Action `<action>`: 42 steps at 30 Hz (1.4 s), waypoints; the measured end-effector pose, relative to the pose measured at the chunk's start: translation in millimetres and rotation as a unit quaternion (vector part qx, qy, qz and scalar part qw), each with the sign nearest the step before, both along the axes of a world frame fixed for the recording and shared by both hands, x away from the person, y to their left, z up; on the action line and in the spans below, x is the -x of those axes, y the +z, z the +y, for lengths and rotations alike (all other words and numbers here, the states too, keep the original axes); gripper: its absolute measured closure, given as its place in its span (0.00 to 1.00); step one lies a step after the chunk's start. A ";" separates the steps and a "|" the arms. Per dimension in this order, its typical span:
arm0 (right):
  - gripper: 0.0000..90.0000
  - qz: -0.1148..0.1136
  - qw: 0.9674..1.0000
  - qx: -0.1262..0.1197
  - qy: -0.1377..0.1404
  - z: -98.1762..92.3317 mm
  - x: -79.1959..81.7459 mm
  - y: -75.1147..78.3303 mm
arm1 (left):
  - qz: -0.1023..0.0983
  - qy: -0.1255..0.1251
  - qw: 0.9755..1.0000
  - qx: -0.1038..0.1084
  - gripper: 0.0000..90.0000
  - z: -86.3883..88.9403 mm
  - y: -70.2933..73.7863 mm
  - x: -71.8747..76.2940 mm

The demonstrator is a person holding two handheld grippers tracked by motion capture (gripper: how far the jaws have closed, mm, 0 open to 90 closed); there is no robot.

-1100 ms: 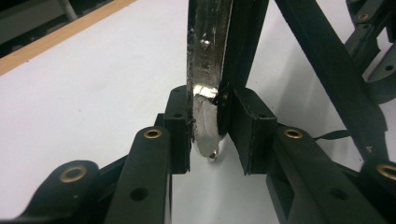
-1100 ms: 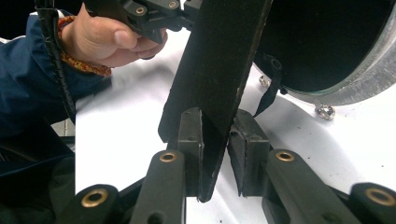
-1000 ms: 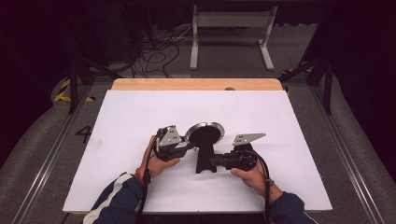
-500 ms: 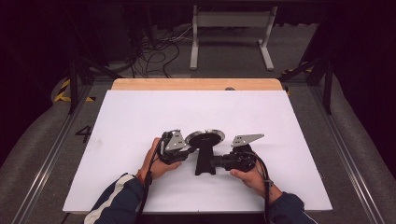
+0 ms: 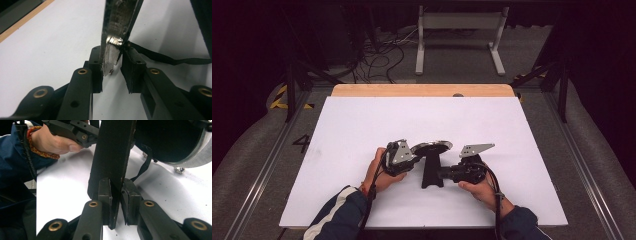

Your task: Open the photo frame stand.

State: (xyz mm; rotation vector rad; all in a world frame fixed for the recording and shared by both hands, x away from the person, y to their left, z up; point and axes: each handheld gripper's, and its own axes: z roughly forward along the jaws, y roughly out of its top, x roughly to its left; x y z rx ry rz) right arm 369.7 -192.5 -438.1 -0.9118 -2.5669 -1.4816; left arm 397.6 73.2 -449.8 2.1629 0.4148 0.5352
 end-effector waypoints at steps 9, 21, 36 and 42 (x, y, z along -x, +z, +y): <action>0.89 0.000 1.000 0.009 -0.006 1.6 -0.9 -3.0 | -0.005 0.006 1.000 -0.006 0.79 -2.2 -1.5 -1.4; 0.89 -0.005 1.000 0.012 -0.007 2.5 0.0 -3.8 | 0.004 0.007 1.000 0.000 0.80 0.2 -2.1 -2.7; 0.86 -0.009 1.000 0.015 -0.009 2.5 0.9 -3.7 | 0.013 0.001 1.000 0.008 0.78 5.8 -0.3 -2.5; 0.81 -0.016 1.000 0.015 -0.018 0.9 1.7 -0.3 | 0.017 -0.001 1.000 0.009 0.74 7.2 -0.1 -2.3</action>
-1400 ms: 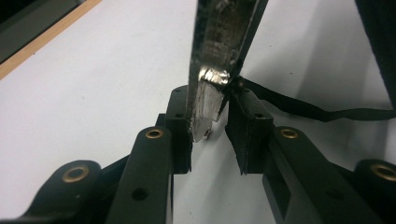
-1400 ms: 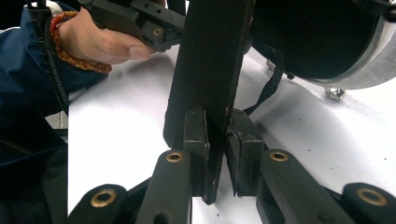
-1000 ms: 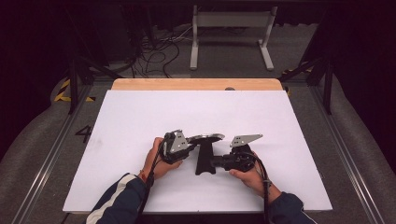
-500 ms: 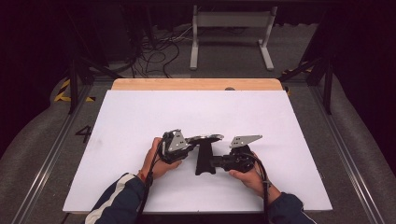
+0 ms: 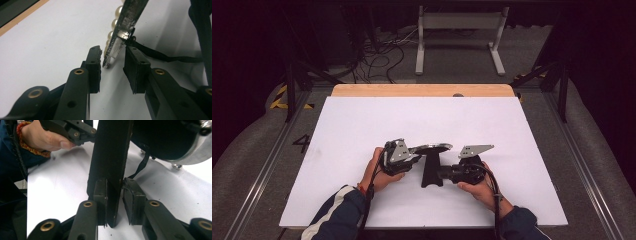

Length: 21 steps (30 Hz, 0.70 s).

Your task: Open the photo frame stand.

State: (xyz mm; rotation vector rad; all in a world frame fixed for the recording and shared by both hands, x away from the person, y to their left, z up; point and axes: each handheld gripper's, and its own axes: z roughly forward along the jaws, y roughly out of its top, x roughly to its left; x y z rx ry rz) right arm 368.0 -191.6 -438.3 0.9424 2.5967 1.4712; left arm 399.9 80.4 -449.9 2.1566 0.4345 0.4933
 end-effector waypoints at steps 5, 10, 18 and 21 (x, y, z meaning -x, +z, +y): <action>0.77 -0.018 1.000 0.007 -0.013 -2.8 2.1 5.3 | -0.003 -0.006 1.000 0.004 0.72 3.6 3.0 0.3; 0.74 -0.061 0.998 0.015 -0.026 -5.8 9.2 15.5 | -0.004 -0.018 1.000 0.005 0.71 5.0 5.5 2.7; 0.88 -0.113 0.993 0.026 -0.033 -5.3 22.6 28.5 | -0.009 -0.030 0.999 0.008 0.70 10.4 11.5 6.5; 0.93 -0.122 0.992 0.027 -0.030 -4.3 24.3 30.2 | -0.009 -0.031 0.999 0.006 0.70 10.2 11.5 6.8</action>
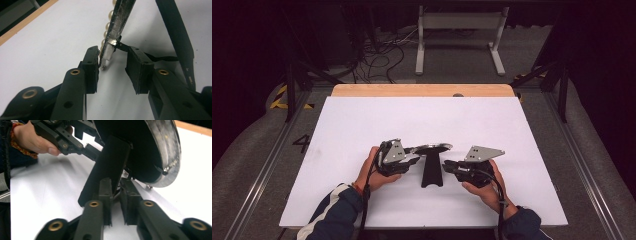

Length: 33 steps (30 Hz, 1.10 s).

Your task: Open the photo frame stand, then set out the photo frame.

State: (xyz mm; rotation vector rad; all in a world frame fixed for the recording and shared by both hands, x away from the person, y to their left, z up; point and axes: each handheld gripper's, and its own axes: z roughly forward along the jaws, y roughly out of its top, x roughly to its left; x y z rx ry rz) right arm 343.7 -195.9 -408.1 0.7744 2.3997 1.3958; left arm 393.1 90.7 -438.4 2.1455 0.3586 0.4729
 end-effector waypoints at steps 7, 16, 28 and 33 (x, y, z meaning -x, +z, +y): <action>0.99 -0.013 1.000 0.005 0.004 4.5 5.0 2.3 | 0.000 0.000 1.000 0.011 0.71 2.1 0.8 -0.2; 1.00 -0.018 1.000 0.004 0.003 5.6 7.0 4.7 | 0.001 0.000 1.000 0.020 0.71 3.5 3.2 1.9; 1.00 -0.026 0.999 0.020 0.008 27.9 16.6 -2.2 | 0.008 0.014 1.000 0.024 0.75 -4.8 -5.0 -4.9; 1.00 -0.027 0.999 0.030 0.004 42.5 21.4 -8.1 | 0.005 0.018 0.999 0.025 0.80 -6.9 -6.1 -6.2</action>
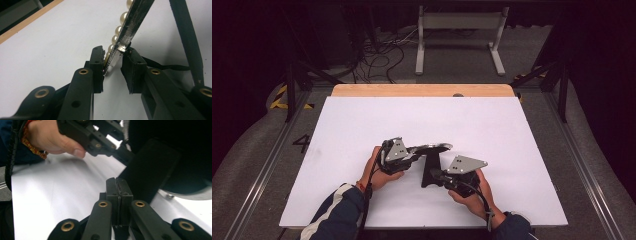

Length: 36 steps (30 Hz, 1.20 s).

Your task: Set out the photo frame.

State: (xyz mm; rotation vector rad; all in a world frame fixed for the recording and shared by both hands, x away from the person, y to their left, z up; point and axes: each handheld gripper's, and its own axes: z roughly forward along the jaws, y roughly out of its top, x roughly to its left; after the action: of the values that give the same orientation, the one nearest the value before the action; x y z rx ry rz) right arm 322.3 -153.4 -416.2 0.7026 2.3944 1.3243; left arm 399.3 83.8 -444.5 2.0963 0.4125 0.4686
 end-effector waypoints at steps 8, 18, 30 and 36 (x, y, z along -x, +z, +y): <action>1.00 0.004 1.000 -0.002 0.001 24.1 6.0 -8.0 | -0.001 0.001 1.000 -0.010 0.81 0.3 1.5 2.1; 1.00 -0.003 0.999 0.029 -0.032 48.4 8.3 -25.3 | -0.005 0.001 1.000 -0.016 0.82 0.2 1.8 2.9; 1.00 0.011 0.996 0.053 -0.067 50.6 3.0 -36.6 | -0.018 0.005 0.999 -0.029 0.85 -1.8 2.8 6.1; 1.00 0.017 0.996 0.053 -0.066 47.5 1.4 -37.3 | -0.019 0.004 0.999 -0.030 0.86 -1.3 3.3 6.6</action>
State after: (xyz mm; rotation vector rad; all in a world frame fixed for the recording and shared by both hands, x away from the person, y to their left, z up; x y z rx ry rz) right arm 320.9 -105.9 -453.5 0.8437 2.3782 1.1321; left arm 392.7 82.5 -441.2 2.1410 0.3902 0.5300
